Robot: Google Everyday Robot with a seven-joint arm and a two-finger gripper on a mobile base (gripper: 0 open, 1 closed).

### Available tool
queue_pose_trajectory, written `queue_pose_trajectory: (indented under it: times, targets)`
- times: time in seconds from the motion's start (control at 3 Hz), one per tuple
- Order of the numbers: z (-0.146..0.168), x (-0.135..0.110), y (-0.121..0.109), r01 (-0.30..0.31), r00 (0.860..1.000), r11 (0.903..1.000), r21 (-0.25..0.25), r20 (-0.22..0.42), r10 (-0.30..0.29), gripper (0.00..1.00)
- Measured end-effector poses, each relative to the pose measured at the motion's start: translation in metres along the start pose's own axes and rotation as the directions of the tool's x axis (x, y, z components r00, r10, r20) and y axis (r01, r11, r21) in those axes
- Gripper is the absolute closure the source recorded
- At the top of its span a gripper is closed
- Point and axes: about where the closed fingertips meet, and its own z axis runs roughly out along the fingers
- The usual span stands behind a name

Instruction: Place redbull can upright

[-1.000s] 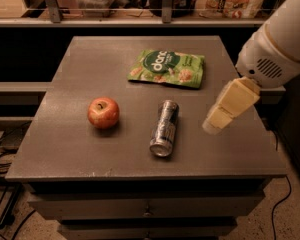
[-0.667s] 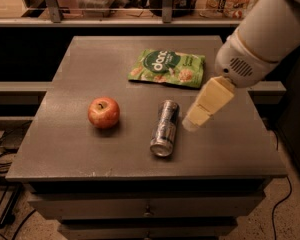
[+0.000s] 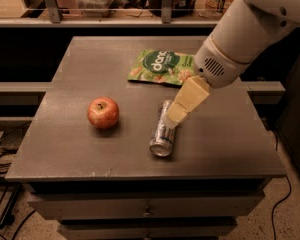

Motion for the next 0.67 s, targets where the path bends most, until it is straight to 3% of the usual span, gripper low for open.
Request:
queue_pose_trajectory:
  times: [0.33,0.67]
  targets:
    - [0.014,0.003,-0.005,-0.072,0.997,0.9971,-0.024,-0.008,0.072,0.00]
    - [0.035,0.012,-0.016,-0.242,0.970,0.9689,-0.050,0.008,0.243,0.00]
